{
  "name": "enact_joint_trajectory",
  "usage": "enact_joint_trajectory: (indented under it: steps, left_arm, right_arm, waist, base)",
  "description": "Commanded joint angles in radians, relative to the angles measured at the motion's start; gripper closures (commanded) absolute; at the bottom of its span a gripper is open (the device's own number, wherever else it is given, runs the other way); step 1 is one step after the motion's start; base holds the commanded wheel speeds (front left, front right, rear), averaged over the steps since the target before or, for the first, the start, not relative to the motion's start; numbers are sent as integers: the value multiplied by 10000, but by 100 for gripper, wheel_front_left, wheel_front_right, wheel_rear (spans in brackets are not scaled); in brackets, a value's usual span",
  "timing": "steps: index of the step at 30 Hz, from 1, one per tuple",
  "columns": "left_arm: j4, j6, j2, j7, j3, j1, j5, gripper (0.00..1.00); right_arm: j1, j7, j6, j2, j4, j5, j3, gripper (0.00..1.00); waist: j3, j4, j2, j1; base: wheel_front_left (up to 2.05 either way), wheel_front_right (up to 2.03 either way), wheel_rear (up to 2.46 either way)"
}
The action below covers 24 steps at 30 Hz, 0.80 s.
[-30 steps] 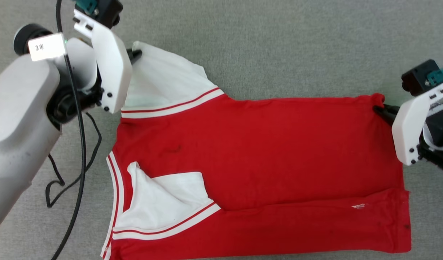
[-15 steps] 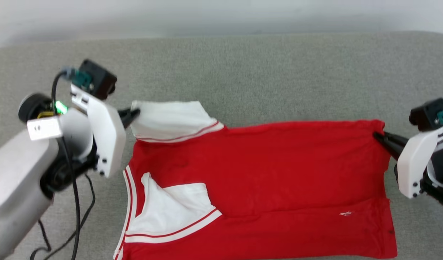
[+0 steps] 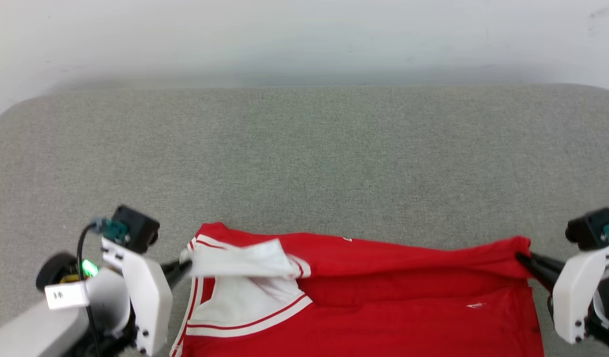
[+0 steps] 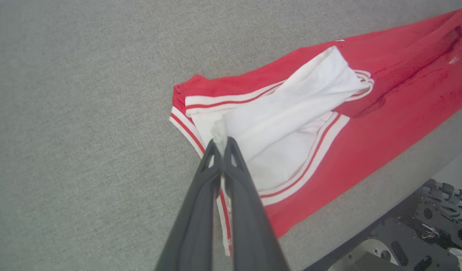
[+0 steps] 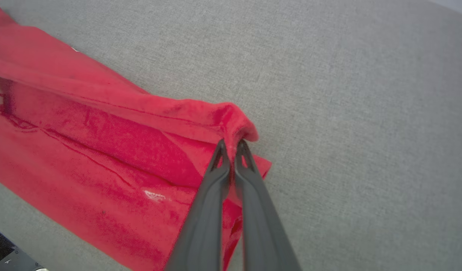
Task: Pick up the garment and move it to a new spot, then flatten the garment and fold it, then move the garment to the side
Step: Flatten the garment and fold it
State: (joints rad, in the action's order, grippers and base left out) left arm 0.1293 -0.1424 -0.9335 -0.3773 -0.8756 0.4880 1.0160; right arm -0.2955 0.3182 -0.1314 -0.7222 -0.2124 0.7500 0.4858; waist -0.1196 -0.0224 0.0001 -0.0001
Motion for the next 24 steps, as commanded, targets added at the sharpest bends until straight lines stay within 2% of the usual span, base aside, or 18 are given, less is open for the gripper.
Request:
enact_joint_trajectory:
  steps: [1, 6, 11, 16, 24]
  left_arm:
    - [111, -111, -41, 127, -71, -360, 120, 100]
    - [228, -434, -54, 573, -173, -1300, 418, 100]
    - [34, -565, 115, 876, -348, -1983, 666, 100]
    - [-517, -420, 420, 1028, -435, -2216, 865, 100]
    - [-1522, -51, 986, 1247, -513, -2162, 1018, 100]
  right_arm:
    - [389, 76, 17, -6, 182, 50, -160, 100]
    - [1461, 339, 15, 158, 666, -35, -697, 100]
    - [2203, 637, 15, 328, 849, -202, -1012, 100]
    - [2484, 825, 15, 547, 664, -323, -1152, 100]
    - [2400, 872, 12, 974, 79, -468, -804, 100]
  waist:
    - [37, 34, -1, 1]
    - [43, 74, -1, 1]
    - [-44, 82, -1, 1]
    - [-269, 108, -1, 1]
    - [-454, 128, -1, 1]
  base:
    - [0, 0, 0]
    - [0, 0, 0]
    - [0, 0, 0]
    - [0, 0, 0]
    - [0, 0, 0]
